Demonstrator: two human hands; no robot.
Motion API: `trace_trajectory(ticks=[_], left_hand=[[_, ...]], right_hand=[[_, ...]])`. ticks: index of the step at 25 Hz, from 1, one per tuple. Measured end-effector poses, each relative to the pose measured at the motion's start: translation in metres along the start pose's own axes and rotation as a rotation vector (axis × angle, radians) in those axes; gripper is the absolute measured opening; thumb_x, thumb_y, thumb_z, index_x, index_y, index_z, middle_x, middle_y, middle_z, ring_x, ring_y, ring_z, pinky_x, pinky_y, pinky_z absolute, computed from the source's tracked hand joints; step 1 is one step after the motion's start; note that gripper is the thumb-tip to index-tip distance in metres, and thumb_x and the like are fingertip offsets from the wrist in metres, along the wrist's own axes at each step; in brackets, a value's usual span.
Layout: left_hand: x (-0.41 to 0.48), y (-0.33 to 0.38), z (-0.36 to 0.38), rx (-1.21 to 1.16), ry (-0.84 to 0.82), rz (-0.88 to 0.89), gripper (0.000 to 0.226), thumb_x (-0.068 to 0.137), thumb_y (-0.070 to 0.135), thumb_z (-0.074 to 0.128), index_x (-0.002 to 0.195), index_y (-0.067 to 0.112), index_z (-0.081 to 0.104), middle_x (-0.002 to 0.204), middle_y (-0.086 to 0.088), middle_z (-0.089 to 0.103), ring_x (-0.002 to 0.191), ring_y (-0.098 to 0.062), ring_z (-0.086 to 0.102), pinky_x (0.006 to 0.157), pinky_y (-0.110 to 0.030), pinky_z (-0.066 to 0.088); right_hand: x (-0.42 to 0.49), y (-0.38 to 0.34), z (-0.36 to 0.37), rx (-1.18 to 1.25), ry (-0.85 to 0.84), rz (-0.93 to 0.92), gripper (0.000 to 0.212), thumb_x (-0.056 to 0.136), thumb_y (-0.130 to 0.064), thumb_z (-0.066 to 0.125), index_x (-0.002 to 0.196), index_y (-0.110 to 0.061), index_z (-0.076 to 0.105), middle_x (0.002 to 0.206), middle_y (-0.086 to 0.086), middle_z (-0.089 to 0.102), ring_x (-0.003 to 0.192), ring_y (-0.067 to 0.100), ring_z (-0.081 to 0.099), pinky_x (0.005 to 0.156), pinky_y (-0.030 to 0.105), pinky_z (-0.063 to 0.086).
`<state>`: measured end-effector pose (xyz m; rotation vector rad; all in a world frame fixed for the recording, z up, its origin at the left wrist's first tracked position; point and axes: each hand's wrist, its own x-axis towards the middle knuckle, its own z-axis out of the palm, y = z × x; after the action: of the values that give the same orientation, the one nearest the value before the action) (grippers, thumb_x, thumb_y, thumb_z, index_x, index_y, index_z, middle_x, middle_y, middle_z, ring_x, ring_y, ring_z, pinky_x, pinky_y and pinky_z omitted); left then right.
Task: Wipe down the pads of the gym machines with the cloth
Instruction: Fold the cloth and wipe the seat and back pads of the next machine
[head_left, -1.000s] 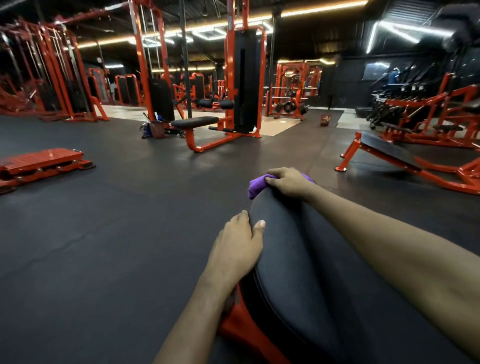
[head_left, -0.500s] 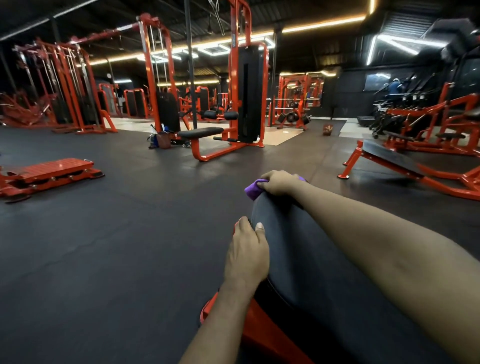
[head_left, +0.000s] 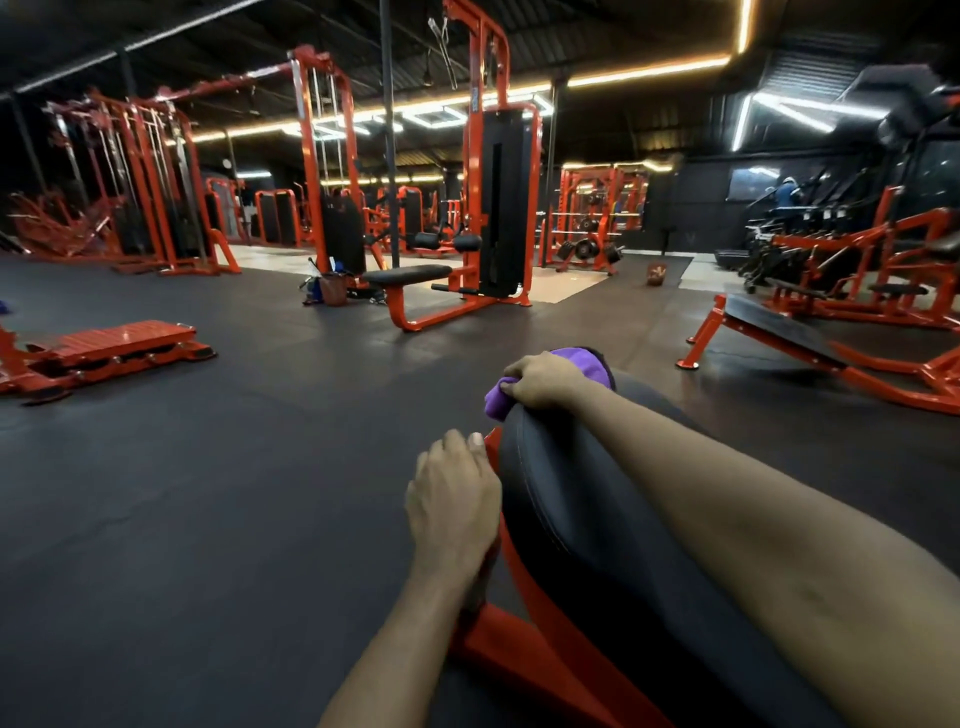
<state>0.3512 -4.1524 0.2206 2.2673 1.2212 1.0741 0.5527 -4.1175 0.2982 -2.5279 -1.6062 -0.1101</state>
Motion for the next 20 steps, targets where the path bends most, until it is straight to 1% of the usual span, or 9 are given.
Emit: trace_trajectory(ticks=[3,6,7,8,10,13,15,18,20], left_hand=[[0.004,-0.021,-0.023,0.049,0.021,0.026,0.035,0.106,0.035,0.029,0.093,0.013,0.053,0.097,-0.009,0.063,0.091,-0.029,0.059,0.073,-0.040,0.044],[0.005,-0.018,-0.033,0.087,-0.012,0.027,0.031,0.107,0.034,0.030,0.090,0.016,0.048,0.097,-0.010,0.063,0.083,-0.026,0.053,0.069,-0.037,0.037],[0.002,-0.014,-0.034,0.086,-0.020,0.031,0.029,0.107,0.034,0.030,0.089,0.017,0.046,0.097,-0.010,0.063,0.082,-0.025,0.053,0.069,-0.037,0.037],[-0.002,-0.011,-0.035,0.079,-0.016,0.044,0.029,0.107,0.034,0.030,0.089,0.018,0.045,0.097,-0.010,0.063,0.084,-0.026,0.055,0.068,-0.038,0.038],[-0.005,-0.006,-0.036,0.059,0.007,0.075,0.027,0.107,0.034,0.031,0.088,0.018,0.044,0.097,-0.011,0.064,0.089,-0.032,0.060,0.068,-0.038,0.040],[-0.005,-0.009,-0.041,0.031,0.060,0.040,0.027,0.107,0.031,0.033,0.086,0.016,0.043,0.096,-0.017,0.065,0.091,-0.040,0.060,0.067,-0.038,0.036],[-0.008,-0.012,-0.048,0.021,0.084,0.022,0.028,0.107,0.030,0.033,0.086,0.014,0.043,0.094,-0.020,0.065,0.090,-0.042,0.060,0.066,-0.039,0.036],[-0.010,-0.013,-0.059,0.051,0.084,0.033,0.028,0.107,0.030,0.033,0.086,0.014,0.044,0.095,-0.023,0.065,0.091,-0.044,0.059,0.067,-0.040,0.037],[-0.011,-0.012,-0.062,0.053,0.062,0.029,0.029,0.107,0.031,0.033,0.087,0.014,0.044,0.096,-0.023,0.064,0.091,-0.044,0.059,0.068,-0.040,0.036]], right_hand=[[-0.005,-0.008,-0.001,-0.014,-0.010,0.019,0.032,0.103,-0.041,0.044,0.125,-0.034,0.067,0.128,-0.001,0.067,0.117,0.023,0.060,0.098,0.040,0.049],[-0.010,-0.018,-0.011,-0.025,-0.051,0.035,0.033,0.103,-0.041,0.045,0.126,-0.033,0.066,0.129,0.002,0.066,0.116,0.024,0.059,0.095,0.038,0.049],[-0.016,-0.021,-0.012,-0.029,-0.051,0.021,0.033,0.103,-0.040,0.045,0.126,-0.032,0.066,0.129,0.002,0.066,0.116,0.024,0.059,0.095,0.038,0.049],[-0.025,-0.025,-0.009,-0.035,-0.035,-0.006,0.032,0.104,-0.039,0.045,0.127,-0.032,0.066,0.129,0.001,0.066,0.117,0.023,0.059,0.098,0.039,0.048],[-0.051,-0.034,-0.002,-0.028,-0.004,-0.086,0.033,0.104,-0.037,0.045,0.129,-0.029,0.065,0.133,0.000,0.065,0.122,0.023,0.057,0.109,0.042,0.041],[-0.090,-0.049,0.018,-0.067,0.036,-0.204,0.034,0.102,-0.035,0.045,0.128,-0.027,0.066,0.136,-0.002,0.064,0.132,0.021,0.051,0.122,0.045,0.020],[-0.101,-0.053,0.023,-0.060,0.069,-0.187,0.033,0.101,-0.034,0.046,0.124,-0.026,0.068,0.134,-0.004,0.065,0.134,0.020,0.049,0.123,0.046,0.012],[-0.121,-0.057,0.026,-0.094,0.122,-0.216,0.026,0.099,-0.033,0.047,0.105,-0.024,0.070,0.120,-0.002,0.068,0.127,0.020,0.052,0.120,0.047,0.015],[-0.145,-0.055,0.040,-0.085,0.199,-0.288,0.023,0.096,-0.032,0.051,0.100,-0.023,0.071,0.114,-0.002,0.069,0.125,0.018,0.053,0.120,0.049,0.017]])
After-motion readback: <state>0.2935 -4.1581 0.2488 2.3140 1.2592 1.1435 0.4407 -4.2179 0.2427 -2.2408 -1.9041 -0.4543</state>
